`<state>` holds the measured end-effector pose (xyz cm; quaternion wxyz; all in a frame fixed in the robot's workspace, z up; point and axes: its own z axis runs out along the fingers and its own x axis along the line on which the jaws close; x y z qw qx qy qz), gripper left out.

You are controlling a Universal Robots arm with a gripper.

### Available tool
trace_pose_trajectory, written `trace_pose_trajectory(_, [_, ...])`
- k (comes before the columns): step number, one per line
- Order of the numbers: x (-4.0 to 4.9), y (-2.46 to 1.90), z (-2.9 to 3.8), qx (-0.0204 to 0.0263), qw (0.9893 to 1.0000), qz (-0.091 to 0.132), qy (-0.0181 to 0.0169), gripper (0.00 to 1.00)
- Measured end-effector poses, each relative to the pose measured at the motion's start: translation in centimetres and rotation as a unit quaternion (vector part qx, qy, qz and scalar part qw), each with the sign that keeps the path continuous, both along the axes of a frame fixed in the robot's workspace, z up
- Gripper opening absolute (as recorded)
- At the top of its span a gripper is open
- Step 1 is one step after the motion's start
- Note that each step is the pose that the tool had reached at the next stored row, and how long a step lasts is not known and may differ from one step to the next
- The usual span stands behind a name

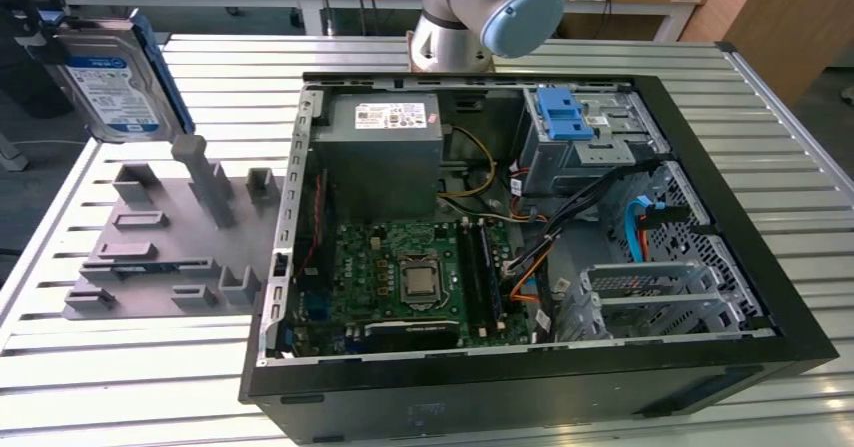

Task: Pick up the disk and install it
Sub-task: 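Pick up the disk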

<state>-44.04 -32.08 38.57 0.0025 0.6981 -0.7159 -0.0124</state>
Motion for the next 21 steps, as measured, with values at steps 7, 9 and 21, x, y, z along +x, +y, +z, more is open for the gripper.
trace_pose_trajectory(7, [0.0,0.01,0.19,-0.0001,1.0,0.0,0.0,0.36])
trace_pose_trajectory(9, [0.0,0.02,0.25,-0.0001,1.0,0.0,0.0,0.36])
trace_pose_trajectory(21, [0.0,0.03,0.61,-0.0002,1.0,0.0,-0.0001,0.36])
